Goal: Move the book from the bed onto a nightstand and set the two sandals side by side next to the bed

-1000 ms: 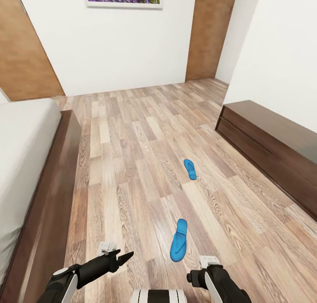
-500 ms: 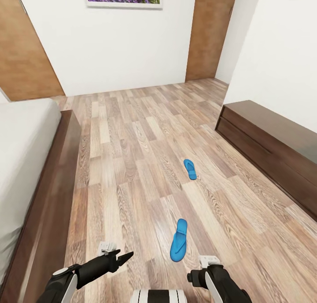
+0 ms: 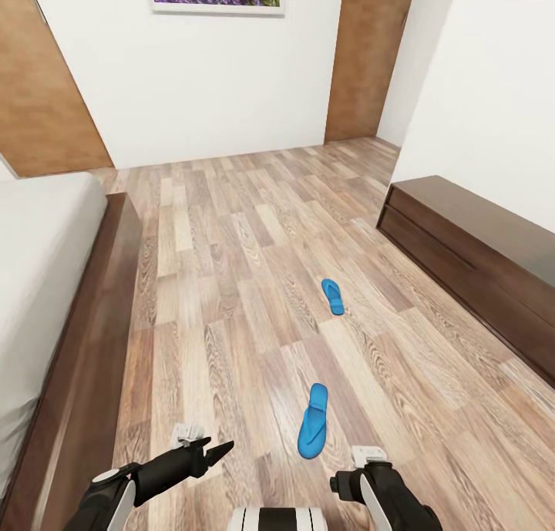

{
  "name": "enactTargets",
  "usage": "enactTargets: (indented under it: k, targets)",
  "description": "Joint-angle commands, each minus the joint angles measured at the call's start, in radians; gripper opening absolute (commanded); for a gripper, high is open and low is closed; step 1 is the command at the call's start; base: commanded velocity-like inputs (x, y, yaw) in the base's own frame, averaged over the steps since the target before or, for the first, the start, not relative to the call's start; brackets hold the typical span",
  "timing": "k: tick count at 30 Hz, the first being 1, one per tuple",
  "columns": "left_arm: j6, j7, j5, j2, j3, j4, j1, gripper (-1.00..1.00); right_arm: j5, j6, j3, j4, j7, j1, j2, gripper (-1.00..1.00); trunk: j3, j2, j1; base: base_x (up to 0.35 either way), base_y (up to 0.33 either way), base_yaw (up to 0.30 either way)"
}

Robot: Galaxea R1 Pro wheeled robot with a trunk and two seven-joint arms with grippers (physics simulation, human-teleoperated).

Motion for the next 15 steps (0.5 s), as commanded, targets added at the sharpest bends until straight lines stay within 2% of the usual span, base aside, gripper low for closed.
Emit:
enactTargets:
  k: [1, 15]
  targets:
    - [0.009, -0.002, 0.007, 0.0, 0.001, 0.0, 0.0, 1.0, 0.001, 0.004, -0.003, -0.001, -0.002, 0.0, 0.001, 1.0, -0.001, 0.0, 0.0, 0.0, 0.0, 0.0]
    - [0.009, -0.002, 0.007, -0.001, 0.001, -0.001, 0.0, 1.0, 0.005, -0.002, 0.001, -0.013, -0.002, -0.001, 0.002, 1.0, -0.001, 0.0, 0.0, 0.0, 0.0, 0.0]
